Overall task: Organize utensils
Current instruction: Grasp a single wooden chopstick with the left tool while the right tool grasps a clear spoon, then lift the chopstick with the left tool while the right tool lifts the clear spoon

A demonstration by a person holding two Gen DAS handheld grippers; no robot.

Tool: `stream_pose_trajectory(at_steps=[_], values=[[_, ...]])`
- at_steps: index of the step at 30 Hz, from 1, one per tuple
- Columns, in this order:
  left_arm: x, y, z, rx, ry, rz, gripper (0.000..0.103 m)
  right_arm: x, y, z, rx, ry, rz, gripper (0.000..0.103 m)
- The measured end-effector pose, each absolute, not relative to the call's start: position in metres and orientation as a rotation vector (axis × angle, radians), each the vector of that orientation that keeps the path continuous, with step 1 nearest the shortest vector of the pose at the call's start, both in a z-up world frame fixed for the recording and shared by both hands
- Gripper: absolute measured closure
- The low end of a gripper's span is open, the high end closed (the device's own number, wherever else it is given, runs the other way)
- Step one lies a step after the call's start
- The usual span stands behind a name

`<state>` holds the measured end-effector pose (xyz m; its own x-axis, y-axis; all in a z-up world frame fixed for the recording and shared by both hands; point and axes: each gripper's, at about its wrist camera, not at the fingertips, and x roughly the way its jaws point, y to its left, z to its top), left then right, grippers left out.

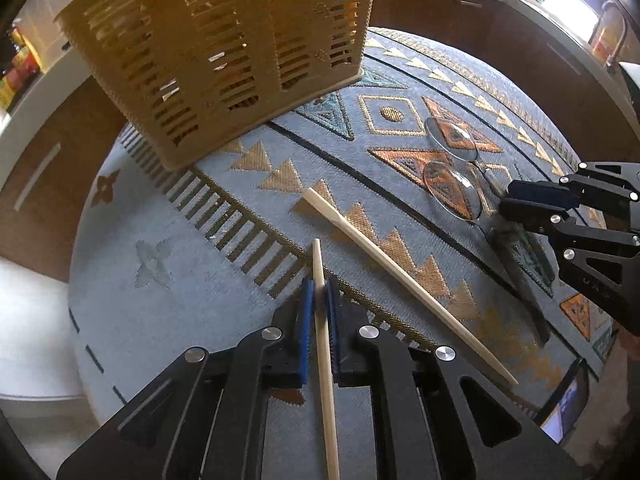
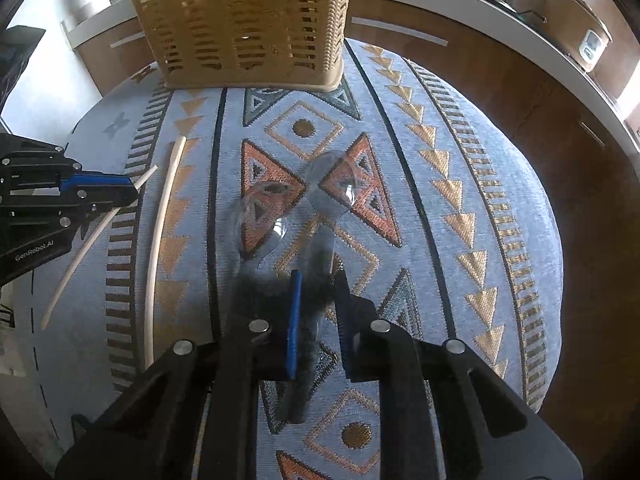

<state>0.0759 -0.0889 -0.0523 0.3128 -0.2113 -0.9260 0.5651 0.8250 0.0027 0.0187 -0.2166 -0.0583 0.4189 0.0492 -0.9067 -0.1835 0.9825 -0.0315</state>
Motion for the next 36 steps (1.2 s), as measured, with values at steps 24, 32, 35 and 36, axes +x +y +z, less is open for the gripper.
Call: stream_pose_trajectory(at_steps=[24, 32, 35, 36], values=[[0.087, -0.077, -0.051, 0.272, 1.149, -0.53, 0.099, 0.017, -0.23, -0.057, -0.145, 1.189, 0.083, 0.092], [0.099, -0.071, -0.05, 0.242, 1.202, -0.572, 0.097, 0.05, -0.246, -0.056, -0.032, 1.29, 0.17, 0.061], [0.104, -0.068, -0.048, 0.237, 1.225, -0.583, 0.097, 0.064, -0.247, -0.055, -0.058, 1.296, 0.148, 0.061], [0.104, -0.07, -0.048, 0.245, 1.228, -0.583, 0.097, 0.07, -0.246, -0.054, -0.064, 1.296, 0.145, 0.061]])
